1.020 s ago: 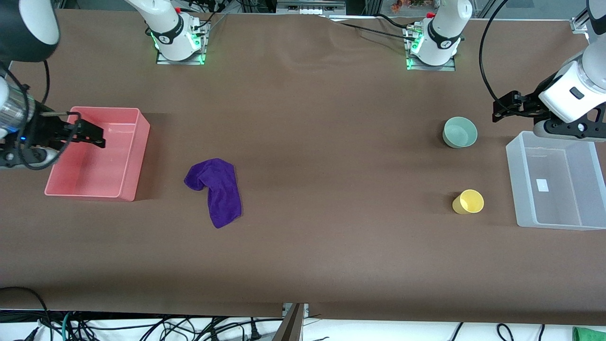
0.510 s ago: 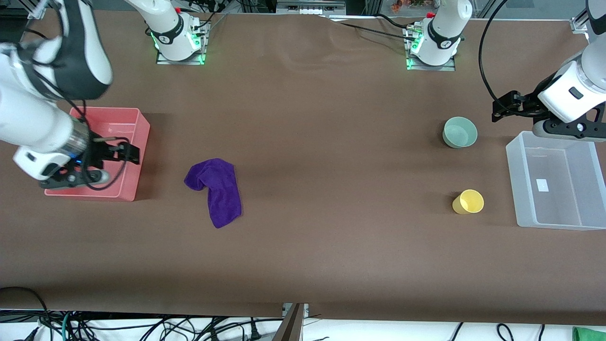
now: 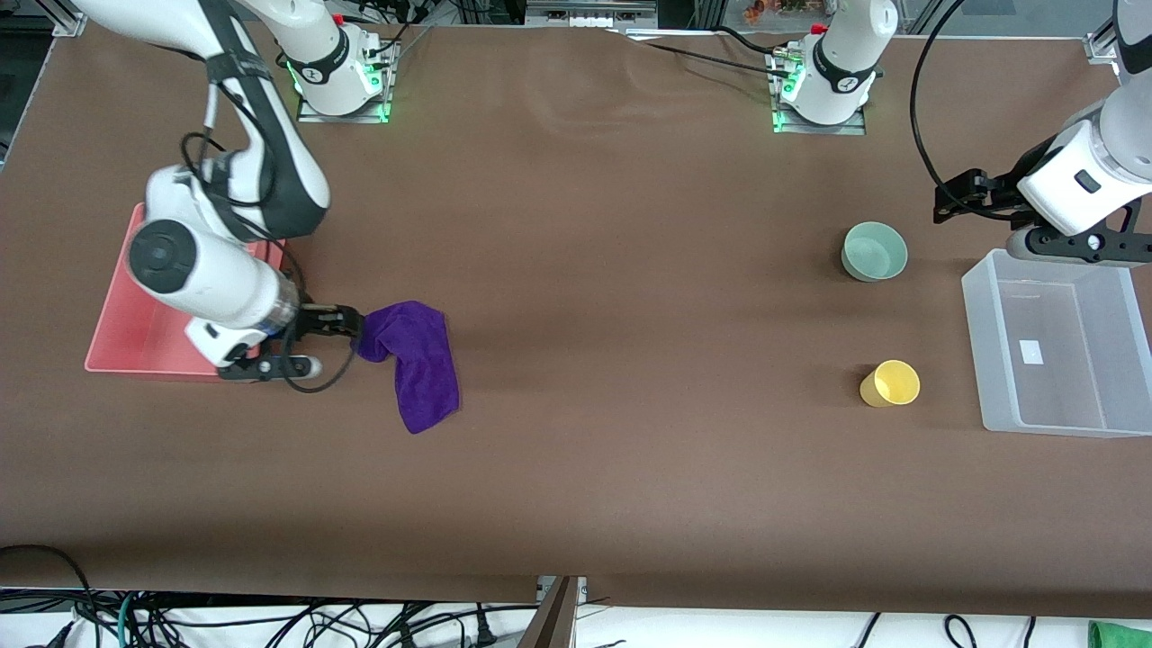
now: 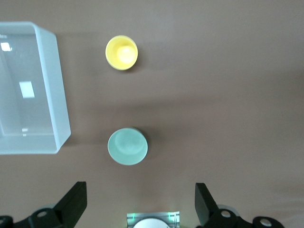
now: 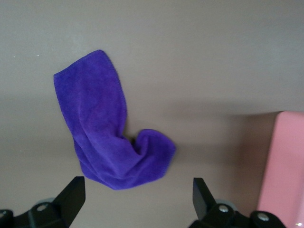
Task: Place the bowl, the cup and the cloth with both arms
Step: 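Reach the right gripper to the purple cloth while the left gripper reaches the bowl, then grasp the purple cloth with the right gripper while the left gripper grasps the bowl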
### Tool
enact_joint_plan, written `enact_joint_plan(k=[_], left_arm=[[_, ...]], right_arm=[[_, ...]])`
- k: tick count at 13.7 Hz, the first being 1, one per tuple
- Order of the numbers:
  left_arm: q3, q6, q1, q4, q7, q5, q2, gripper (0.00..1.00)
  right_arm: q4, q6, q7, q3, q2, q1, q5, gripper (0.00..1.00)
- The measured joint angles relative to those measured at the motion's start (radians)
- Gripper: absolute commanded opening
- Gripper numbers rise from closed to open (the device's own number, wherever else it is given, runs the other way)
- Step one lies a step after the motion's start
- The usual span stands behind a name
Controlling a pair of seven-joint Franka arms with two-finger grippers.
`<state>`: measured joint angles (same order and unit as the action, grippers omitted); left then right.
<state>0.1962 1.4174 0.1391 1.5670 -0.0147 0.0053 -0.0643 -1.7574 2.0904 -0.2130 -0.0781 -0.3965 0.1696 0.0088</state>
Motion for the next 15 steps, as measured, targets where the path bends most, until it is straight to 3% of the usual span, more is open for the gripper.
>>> enact_joint_plan(k=[4,7,11,12,13,14,15], left_arm=[[-0.003,0.019,0.073,0.117,0.014,0.0,-0.014,1.0],[-0.002,0.191,0.144,0.285,0.146,-0.018,-0.012,1.0],[-0.007,0.462,0.329,0.512,0.468,-0.146,-0.01,0.99],[-0.007,0.546,0.351,0.575,0.519,-0.156,-0.01,0.98],[-0.007,0.639,0.356,0.641,0.556,-0.162,-0.012,0.96],[-0.004,0.722,0.355,0.701,0.582,-0.163,-0.017,0.95],[0.002,0.784,0.354,0.747,0.6,-0.163,-0.027,0.94]], right_arm=[[-0.028,0.115,-0.091,-0.005,-0.076,0.052,0.0,1.0],[-0.072,0.25,-0.144,-0.005,-0.138,0.091,-0.004,1.0],[-0.092,0.333,-0.146,-0.005,-0.196,0.094,-0.004,1.0],[-0.102,0.36,-0.146,-0.005,-0.206,0.094,-0.004,0.86],[-0.11,0.383,-0.146,-0.005,-0.215,0.094,-0.004,0.49],[-0.117,0.398,-0.146,-0.005,-0.221,0.094,-0.004,0.18],[-0.119,0.403,-0.146,-0.005,-0.225,0.094,-0.004,0.0]])
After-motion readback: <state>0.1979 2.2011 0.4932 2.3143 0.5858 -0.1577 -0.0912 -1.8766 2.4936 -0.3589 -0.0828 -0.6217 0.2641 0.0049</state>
